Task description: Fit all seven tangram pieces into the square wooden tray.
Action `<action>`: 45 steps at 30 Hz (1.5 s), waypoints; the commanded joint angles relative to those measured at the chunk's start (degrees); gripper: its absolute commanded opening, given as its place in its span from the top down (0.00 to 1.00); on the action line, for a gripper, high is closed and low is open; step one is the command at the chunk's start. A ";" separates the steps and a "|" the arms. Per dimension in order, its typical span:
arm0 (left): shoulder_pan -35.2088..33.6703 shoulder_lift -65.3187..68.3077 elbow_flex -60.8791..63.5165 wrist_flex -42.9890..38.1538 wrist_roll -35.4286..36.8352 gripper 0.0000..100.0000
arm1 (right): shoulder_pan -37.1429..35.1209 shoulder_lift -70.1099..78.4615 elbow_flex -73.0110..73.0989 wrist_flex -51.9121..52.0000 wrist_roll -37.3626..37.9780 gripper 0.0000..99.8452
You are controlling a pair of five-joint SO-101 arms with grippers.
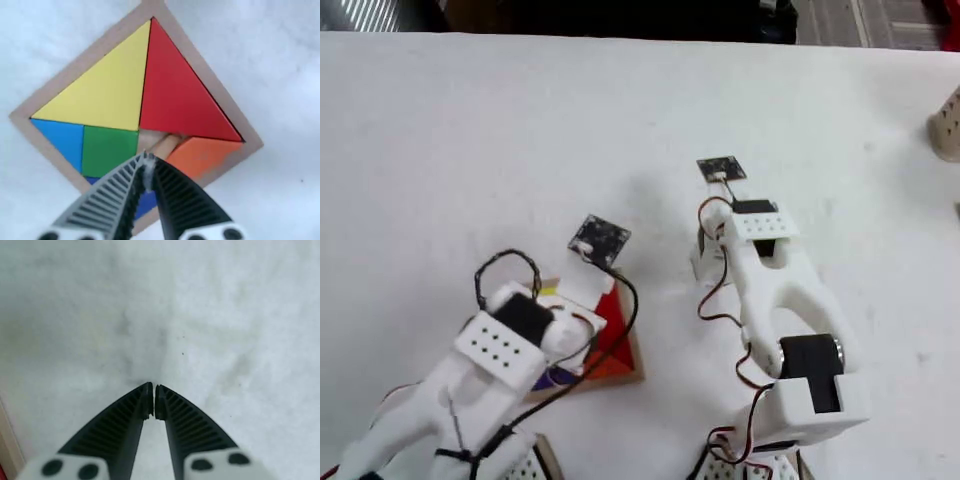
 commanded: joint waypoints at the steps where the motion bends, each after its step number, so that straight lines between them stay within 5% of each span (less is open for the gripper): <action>1: -0.92 5.85 -2.46 -5.45 1.32 0.98 | 0.22 -0.31 -3.34 -0.84 0.18 0.98; 15: 9.80 3.30 3.43 -3.60 -2.55 0.98 | 0.48 -0.31 -3.43 -0.84 0.18 0.98; 27: -2.95 -4.97 -0.79 -4.04 2.99 0.98 | 0.22 -0.31 -3.43 -0.84 0.18 0.98; 39: -3.03 13.05 -0.44 -11.87 2.99 0.98 | 0.31 -0.31 -3.43 -0.84 0.18 0.98; 45: -0.22 12.35 -1.41 -7.21 2.64 0.98 | 0.48 -0.31 -3.43 -0.84 0.18 0.98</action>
